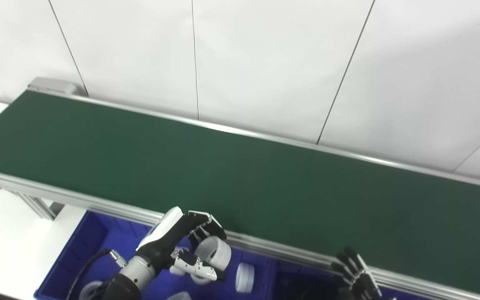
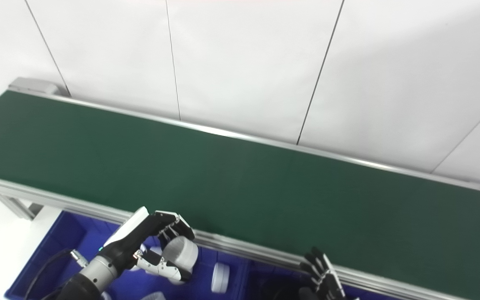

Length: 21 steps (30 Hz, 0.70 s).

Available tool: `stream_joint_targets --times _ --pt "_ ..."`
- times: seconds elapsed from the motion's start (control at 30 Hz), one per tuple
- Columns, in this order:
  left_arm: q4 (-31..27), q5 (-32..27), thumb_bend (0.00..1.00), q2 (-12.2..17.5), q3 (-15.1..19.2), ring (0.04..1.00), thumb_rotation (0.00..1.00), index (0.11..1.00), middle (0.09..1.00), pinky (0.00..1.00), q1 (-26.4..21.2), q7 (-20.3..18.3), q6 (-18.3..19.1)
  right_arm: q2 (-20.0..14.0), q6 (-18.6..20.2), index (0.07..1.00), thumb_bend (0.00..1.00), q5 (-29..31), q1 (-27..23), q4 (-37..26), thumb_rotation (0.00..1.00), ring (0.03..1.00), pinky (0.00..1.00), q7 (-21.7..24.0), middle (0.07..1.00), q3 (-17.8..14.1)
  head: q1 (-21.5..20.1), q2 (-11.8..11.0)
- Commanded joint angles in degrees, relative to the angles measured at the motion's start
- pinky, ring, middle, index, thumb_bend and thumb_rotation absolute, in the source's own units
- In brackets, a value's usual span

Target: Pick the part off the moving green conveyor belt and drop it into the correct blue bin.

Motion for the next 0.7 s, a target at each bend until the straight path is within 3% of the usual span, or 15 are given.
stream_joint_targets --times 0.0,0.2,0.67 --pt "-2.55 -0.36 0.48 -0.63 0.31 0.458 0.00 0.493 0.505 0.38 0.35 1.22 -0.21 -0.90 0.69 0.917 0.53 1.49 0.16 -2.63 0.70 0.830 0.75 1.05 0.877 -0.67 0.47 0.56" --pt "-1.14 -0.42 0.48 -0.98 0.99 0.459 0.00 0.493 0.499 0.38 1.50 2.00 -0.32 -2.86 1.91 0.919 0.50 2.53 -0.09 -3.80 0.70 0.839 0.76 2.42 0.880 -2.03 2.13 2.18" --pt "5.68 0.27 0.48 -0.79 2.31 0.415 0.00 0.526 0.482 0.41 3.73 4.25 1.04 -3.56 3.72 0.902 0.53 3.85 -0.68 -4.29 0.67 0.827 0.74 3.77 0.870 -3.36 2.00 2.58"
